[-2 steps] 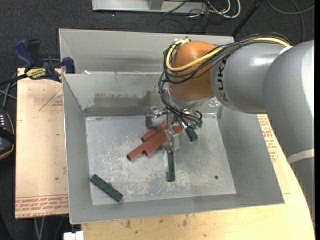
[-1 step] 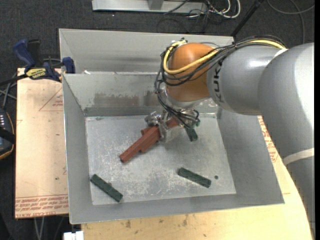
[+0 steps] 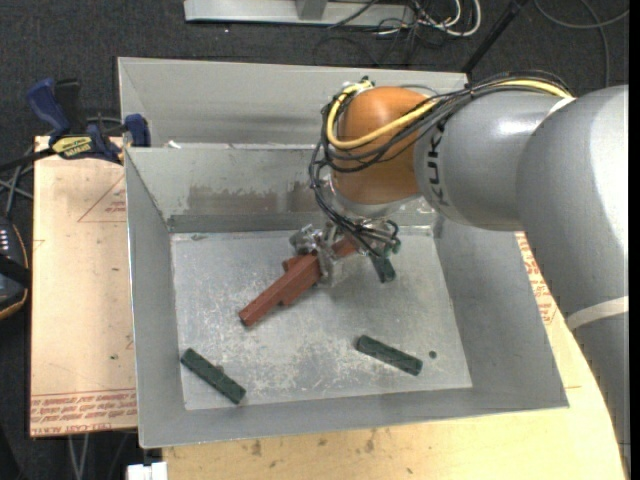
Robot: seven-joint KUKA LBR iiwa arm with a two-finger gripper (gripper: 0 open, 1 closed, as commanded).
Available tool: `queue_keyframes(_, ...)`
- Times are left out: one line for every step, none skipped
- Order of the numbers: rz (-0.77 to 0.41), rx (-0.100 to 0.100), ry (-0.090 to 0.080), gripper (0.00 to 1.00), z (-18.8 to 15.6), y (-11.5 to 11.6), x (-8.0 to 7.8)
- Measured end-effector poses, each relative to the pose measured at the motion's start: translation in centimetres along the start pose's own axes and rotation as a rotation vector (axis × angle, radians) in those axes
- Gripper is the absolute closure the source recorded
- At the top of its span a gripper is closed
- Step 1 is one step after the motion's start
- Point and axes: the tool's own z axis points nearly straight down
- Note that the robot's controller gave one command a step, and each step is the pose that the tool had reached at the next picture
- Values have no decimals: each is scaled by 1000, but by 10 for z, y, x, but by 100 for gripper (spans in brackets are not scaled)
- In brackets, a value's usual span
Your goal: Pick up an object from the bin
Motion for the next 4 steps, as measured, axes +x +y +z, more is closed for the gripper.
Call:
queue_keyframes(-3, -6, 15, 100, -4, 1, 2)
queue_keyframes(-1, -10, 25, 100, -16, 2, 3)
queue_keyframes(-1, -9, 22, 100, -24, 1, 1)
queue_keyframes(-1, -10, 26, 100, -29, 2, 2)
